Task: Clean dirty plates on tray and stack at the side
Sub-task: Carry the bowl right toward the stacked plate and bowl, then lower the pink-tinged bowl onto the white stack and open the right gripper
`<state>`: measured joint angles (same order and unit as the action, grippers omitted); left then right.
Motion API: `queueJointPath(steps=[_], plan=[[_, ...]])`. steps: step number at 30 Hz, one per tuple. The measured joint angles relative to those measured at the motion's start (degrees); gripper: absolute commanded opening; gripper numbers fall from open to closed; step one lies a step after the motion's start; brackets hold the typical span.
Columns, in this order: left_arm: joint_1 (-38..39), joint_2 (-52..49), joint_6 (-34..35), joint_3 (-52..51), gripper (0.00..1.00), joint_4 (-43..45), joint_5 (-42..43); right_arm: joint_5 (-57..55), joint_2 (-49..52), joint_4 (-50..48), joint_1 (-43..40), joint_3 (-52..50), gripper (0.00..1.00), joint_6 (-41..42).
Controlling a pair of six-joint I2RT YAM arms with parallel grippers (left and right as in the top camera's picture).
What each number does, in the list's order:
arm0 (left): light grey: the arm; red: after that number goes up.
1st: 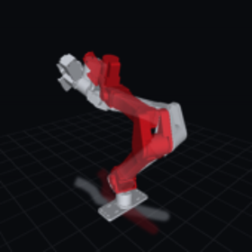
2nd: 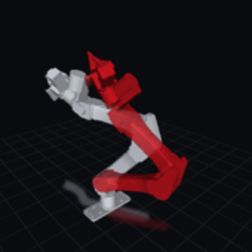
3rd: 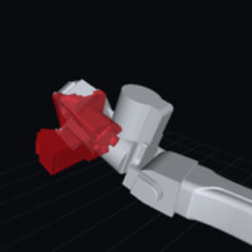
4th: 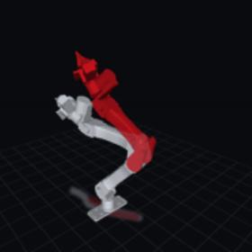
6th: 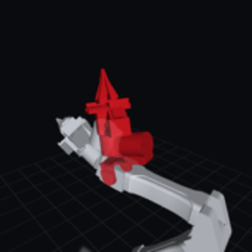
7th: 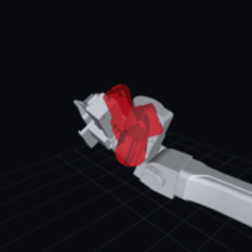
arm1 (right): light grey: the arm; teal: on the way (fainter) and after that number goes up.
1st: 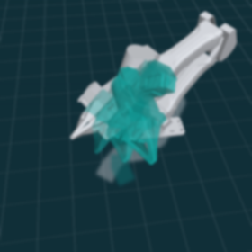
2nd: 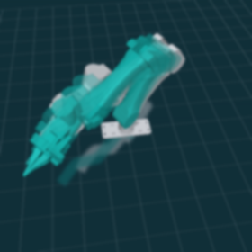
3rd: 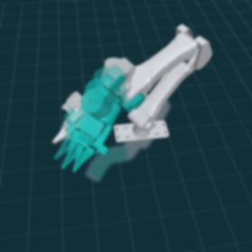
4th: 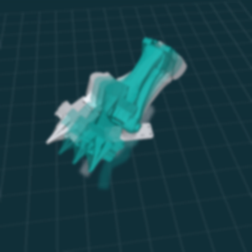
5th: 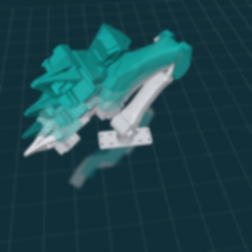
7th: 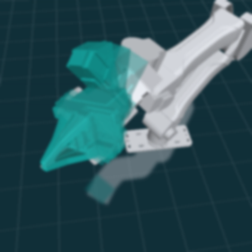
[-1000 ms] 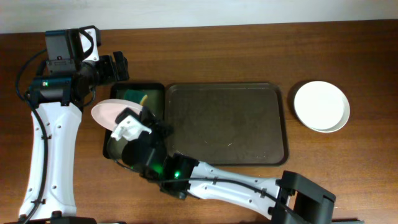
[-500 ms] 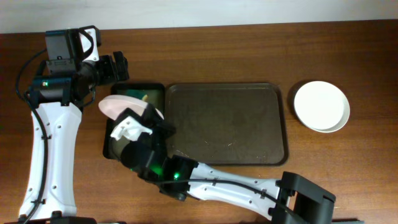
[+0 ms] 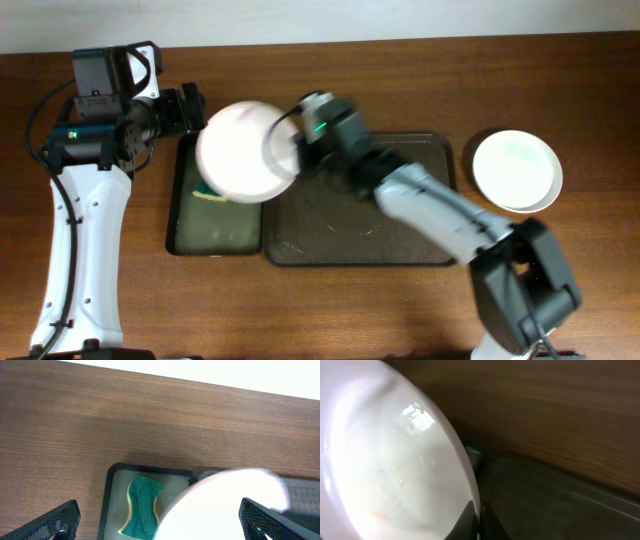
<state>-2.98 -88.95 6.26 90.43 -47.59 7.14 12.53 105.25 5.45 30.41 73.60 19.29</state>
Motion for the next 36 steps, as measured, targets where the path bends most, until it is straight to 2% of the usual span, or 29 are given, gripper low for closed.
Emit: queueJointPath(steps=[2,6,12,18,23,32,33,35,36], plan=[[0.00,0.00,0.00,0.00,1.00,-0.02,0.00,8.17,-0.66,4.52,-8.68,0.09,0.04,1.51],[0.00,0.00,0.00,0.00,0.99,0.00,0.00,14.45,-0.85,15.12,-22.23,0.24,0.04,2.58],[0.00,0.00,0.02,0.00,0.99,-0.07,-0.02,17.40,-0.85,28.22,-47.71,0.13,0.04,2.97],[0.00,0.00,0.02,0.00,0.99,-0.13,-0.02,15.58,-0.85,33.66,-66.55,0.13,0.04,2.34],[0.00,0.00,0.02,0.00,1.00,-0.15,0.00,9.03,-0.85,37.44,-72.81,0.13,0.04,0.46],[0.00,0.00,0.02,0.00,0.99,-0.15,0.00,0.33,-0.85,37.44,-69.31,-0.31,0.05,-0.42],[0.00,0.00,0.02,0.00,0.99,-0.15,0.00,-0.63,-0.85,37.44,-68.37,-0.44,0.07,-0.44],[0.00,0.00,0.02,0.00,0.99,-0.15,0.00,-2.51,-0.85,37.42,-66.40,-0.48,0.40,-0.55],[0.00,0.00,0.02,0.00,0.99,-0.15,0.00,-3.17,-0.85,37.42,-65.55,-0.48,0.53,-0.52]])
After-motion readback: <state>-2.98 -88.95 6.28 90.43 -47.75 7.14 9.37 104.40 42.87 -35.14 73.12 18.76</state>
